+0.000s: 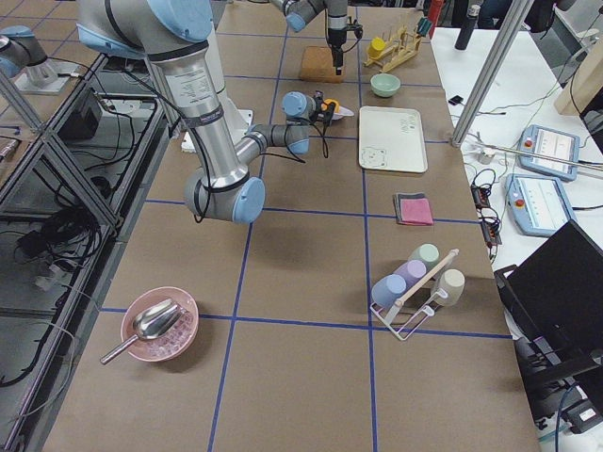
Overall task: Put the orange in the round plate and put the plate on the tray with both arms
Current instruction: 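Slide the plate with the right gripper onto the bear tray while the left gripper withdraws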
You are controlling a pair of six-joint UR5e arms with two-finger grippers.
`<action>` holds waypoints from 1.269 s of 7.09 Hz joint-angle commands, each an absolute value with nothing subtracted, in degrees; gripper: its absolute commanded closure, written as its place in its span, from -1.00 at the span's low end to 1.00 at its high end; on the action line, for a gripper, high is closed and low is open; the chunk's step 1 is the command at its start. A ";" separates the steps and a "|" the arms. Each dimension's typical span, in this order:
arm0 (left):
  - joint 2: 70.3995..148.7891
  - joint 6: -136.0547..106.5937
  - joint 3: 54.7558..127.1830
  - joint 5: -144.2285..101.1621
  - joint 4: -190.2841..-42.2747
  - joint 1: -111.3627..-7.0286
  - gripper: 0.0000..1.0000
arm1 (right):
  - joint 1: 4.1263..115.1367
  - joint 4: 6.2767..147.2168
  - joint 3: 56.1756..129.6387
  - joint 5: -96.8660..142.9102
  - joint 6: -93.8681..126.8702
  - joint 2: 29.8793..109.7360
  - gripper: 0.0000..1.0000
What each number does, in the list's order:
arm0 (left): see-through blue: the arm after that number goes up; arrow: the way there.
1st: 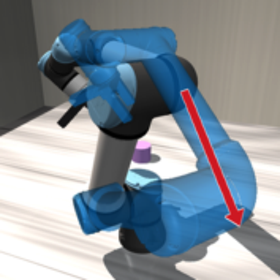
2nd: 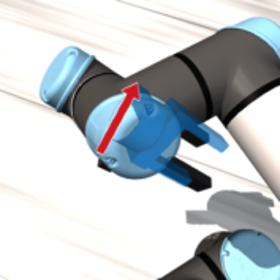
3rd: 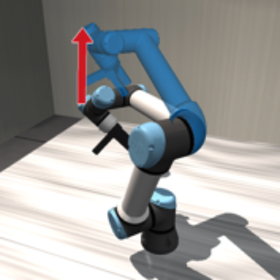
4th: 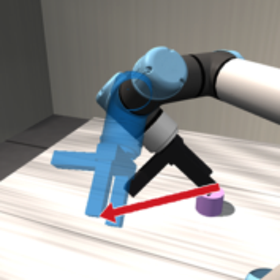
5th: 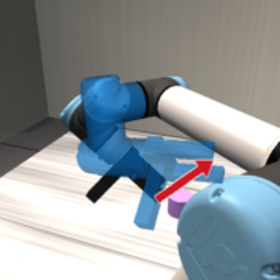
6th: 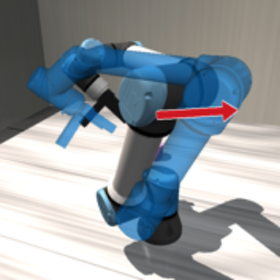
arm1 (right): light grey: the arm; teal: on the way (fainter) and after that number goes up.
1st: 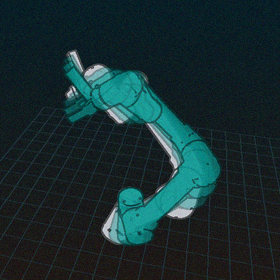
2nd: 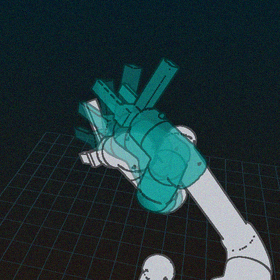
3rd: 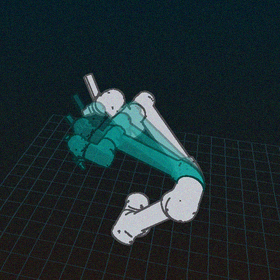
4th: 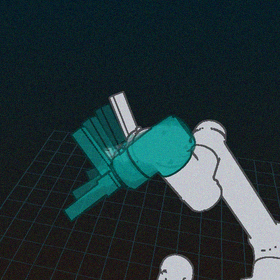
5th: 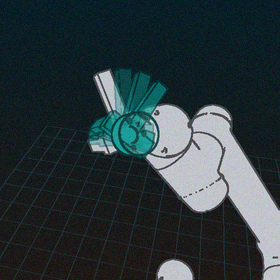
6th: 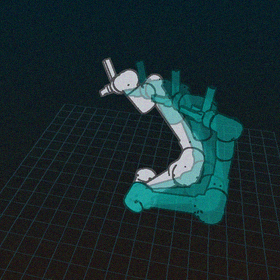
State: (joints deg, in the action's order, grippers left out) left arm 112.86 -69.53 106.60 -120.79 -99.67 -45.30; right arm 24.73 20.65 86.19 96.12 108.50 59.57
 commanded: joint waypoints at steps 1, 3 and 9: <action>110.93 -64.89 107.14 -121.11 -99.67 -47.98 -0.94 | 27.23 17.58 85.44 88.99 115.45 56.89 1.00; 107.95 -57.09 107.05 -120.76 -99.76 -50.44 -0.93 | 29.00 17.67 77.75 78.36 122.32 51.88 1.00; 105.12 -44.74 105.12 -120.94 -100.20 -55.81 -0.93 | 28.74 28.19 66.35 67.06 126.12 47.29 -0.51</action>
State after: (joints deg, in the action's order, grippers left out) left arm 105.16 -44.84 105.17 -121.03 -100.18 -55.76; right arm 28.81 24.95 66.17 67.02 126.01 48.36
